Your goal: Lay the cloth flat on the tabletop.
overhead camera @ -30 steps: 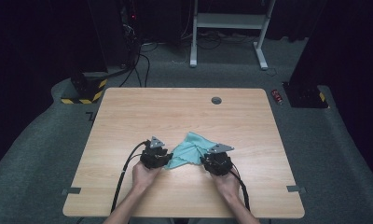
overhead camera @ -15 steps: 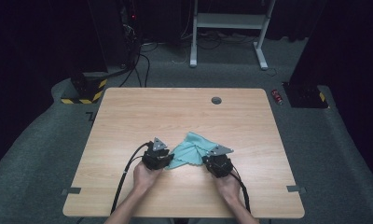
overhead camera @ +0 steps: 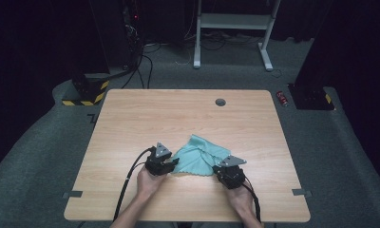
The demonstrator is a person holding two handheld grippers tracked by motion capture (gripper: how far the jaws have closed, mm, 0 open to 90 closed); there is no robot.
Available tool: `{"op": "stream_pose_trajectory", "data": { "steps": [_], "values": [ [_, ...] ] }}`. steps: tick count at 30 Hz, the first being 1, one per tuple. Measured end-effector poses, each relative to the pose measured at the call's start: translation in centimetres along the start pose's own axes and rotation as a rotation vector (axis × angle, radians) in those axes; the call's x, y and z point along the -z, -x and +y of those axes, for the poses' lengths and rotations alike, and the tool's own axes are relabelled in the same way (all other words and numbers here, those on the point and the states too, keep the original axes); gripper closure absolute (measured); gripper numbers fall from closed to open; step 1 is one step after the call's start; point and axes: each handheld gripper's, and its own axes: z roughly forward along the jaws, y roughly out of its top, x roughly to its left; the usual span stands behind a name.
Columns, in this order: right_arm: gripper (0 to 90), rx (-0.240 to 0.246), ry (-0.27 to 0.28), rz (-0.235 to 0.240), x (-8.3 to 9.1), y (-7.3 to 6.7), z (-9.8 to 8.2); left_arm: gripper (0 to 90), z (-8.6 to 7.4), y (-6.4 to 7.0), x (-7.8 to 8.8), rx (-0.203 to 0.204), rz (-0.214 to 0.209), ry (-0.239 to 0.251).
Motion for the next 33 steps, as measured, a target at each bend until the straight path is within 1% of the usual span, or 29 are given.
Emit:
{"op": "stream_pose_trajectory", "data": {
  "steps": [2, 3, 4, 6, 10, 11, 13, 15, 16, 19, 21, 25, 26, 28, 32, 33],
  "values": [
    [88.5, -0.004, -0.009, -0.002, 0.3, -0.1, -0.4, 56.8, 0.0, 0.0, 0.0, 0.005, 0.0, 0.0],
    [88.6, 0.006, -0.011, 0.0, 0.5, 0.0, -0.6, 56.9, -0.1, 0.0, 0.1, 0.009, -0.001, 0.0],
    [88.6, -0.001, -0.018, 0.002, 0.7, -0.1, -0.9, 57.0, -0.1, 0.0, 0.1, 0.006, 0.001, 0.001],
    [88.5, 0.001, -0.023, 0.007, 0.9, -0.1, -1.4, 57.7, -0.1, 0.0, 0.1, 0.007, 0.004, 0.001],
    [88.2, -0.001, -0.02, 0.009, 1.1, -0.2, -1.7, 59.6, -0.1, 0.0, 0.1, 0.004, 0.01, 0.002],
    [87.3, -0.003, -0.02, 0.011, 1.1, -0.2, -1.6, 60.3, -0.1, 0.0, 0.1, 0.004, 0.01, 0.002],
    [81.0, -0.004, -0.016, 0.027, 1.1, -0.1, -1.7, 61.7, -0.1, 0.1, 0.2, 0.007, 0.009, 0.003],
    [76.5, -0.011, -0.007, 0.034, 1.4, -0.1, -1.8, 62.9, -0.2, 0.1, 0.2, 0.007, 0.007, 0.003],
    [75.1, -0.011, 0.002, 0.03, 1.6, 0.1, -1.9, 63.7, -0.2, 0.1, 0.2, 0.01, 0.007, 0.003],
    [72.4, -0.043, 0.016, 0.011, 2.2, 0.9, -2.1, 65.5, -0.2, 0.1, 0.2, 0.013, 0.008, 0.003],
    [71.3, -0.06, 0.012, -0.007, 2.3, 1.4, -2.2, 66.3, -0.2, 0.0, 0.3, 0.018, 0.007, 0.005],
    [69.3, -0.051, -0.008, -0.028, 1.9, 1.8, -2.1, 68.0, -0.3, -0.2, 0.3, 0.047, -0.011, 0.009],
    [69.1, -0.043, -0.017, -0.035, 1.8, 1.7, -2.1, 68.5, -0.3, -0.3, 0.3, 0.047, -0.012, 0.008],
    [69.4, -0.023, -0.031, -0.048, 1.3, 1.8, -1.9, 69.8, -0.3, -0.3, 0.3, 0.053, -0.017, 0.008],
    [83.1, 0.01, -0.044, -0.055, 1.1, 1.9, -1.5, 72.9, -0.3, -0.4, 0.4, 0.05, -0.019, 0.003],
    [86.5, 0.022, -0.046, -0.058, 1.0, 2.1, -1.4, 73.2, -0.2, -0.4, 0.4, 0.056, -0.022, 0.001]
  ]
}}
